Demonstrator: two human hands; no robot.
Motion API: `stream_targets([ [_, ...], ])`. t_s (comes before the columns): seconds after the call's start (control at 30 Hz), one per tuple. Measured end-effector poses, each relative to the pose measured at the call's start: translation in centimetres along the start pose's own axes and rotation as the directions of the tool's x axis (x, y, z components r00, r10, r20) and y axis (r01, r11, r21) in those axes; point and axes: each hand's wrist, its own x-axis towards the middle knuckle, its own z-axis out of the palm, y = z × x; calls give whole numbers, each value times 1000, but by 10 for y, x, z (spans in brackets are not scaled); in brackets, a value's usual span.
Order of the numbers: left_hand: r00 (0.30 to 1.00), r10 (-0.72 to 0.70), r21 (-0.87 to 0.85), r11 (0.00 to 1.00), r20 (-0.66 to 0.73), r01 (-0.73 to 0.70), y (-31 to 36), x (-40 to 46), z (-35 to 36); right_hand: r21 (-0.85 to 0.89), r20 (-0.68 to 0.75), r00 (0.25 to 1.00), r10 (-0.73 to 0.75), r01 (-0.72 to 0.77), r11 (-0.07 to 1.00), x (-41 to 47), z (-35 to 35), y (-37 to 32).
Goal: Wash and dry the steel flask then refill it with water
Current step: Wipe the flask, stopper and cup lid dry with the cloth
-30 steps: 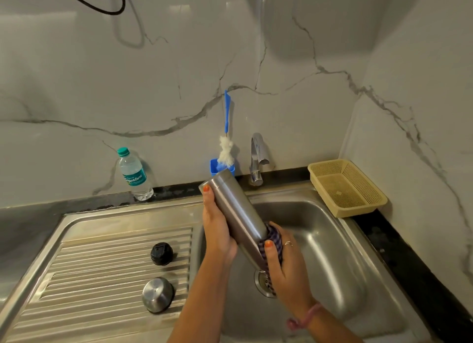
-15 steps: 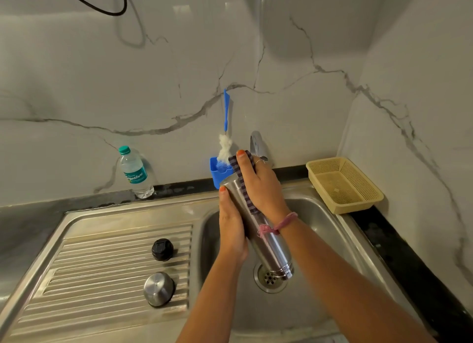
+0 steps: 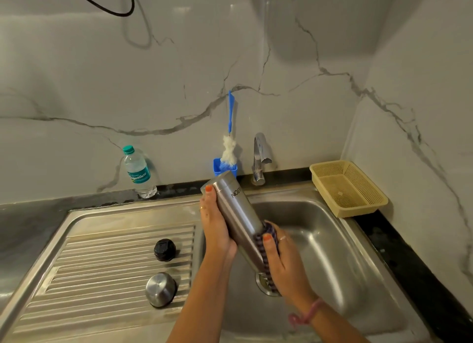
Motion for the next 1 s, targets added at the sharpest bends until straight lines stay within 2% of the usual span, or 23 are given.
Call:
stream_targets([
  [0.13, 1000, -15, 41, 999, 20, 14, -6, -3, -1, -104, -45, 999, -6, 2, 995, 5, -1, -15],
  [0.2, 997, -24, 67, 998, 78, 19, -8, -4, 3, -156, -72, 997, -25, 14, 988, 22, -3, -39],
  [0.27, 987, 22, 117, 992, 159, -41, -14, -8, 7, -147, -88, 995, -40, 26, 989, 46, -5, -67],
  [0.33, 987, 60, 142, 986, 148, -82, -21, -12, 10, -85, -55, 997, -59, 54, 995, 69, -8, -91],
  [0.43, 988, 36, 90, 995, 147, -50, -23, -13, 9, -2, 70, 996, -61, 61, 998, 98, -14, -112],
  [0.6, 993, 104, 45, 993, 54, -107, -19, -13, 8, 31, 137, 986, -92, 88, 996, 88, -9, -100],
  [0.73, 993, 120, -66, 991, 18, -118, -8, -5, -2, -191, 158, 981, -109, 139, 972, 38, -14, -65],
  [0.8, 993, 120, -60, 991, -8, -120, -2, 2, -9, -155, 160, 983, -94, 119, 981, 13, -17, -41],
  [0.9, 993, 114, -10, 993, 13, -114, -3, 5, -12, -82, 133, 990, -54, 65, 994, -6, -17, -21],
  [1.0, 994, 84, 3, 996, 67, -84, -3, 4, -7, -152, 48, 995, -82, 88, 984, 0, -18, -37],
])
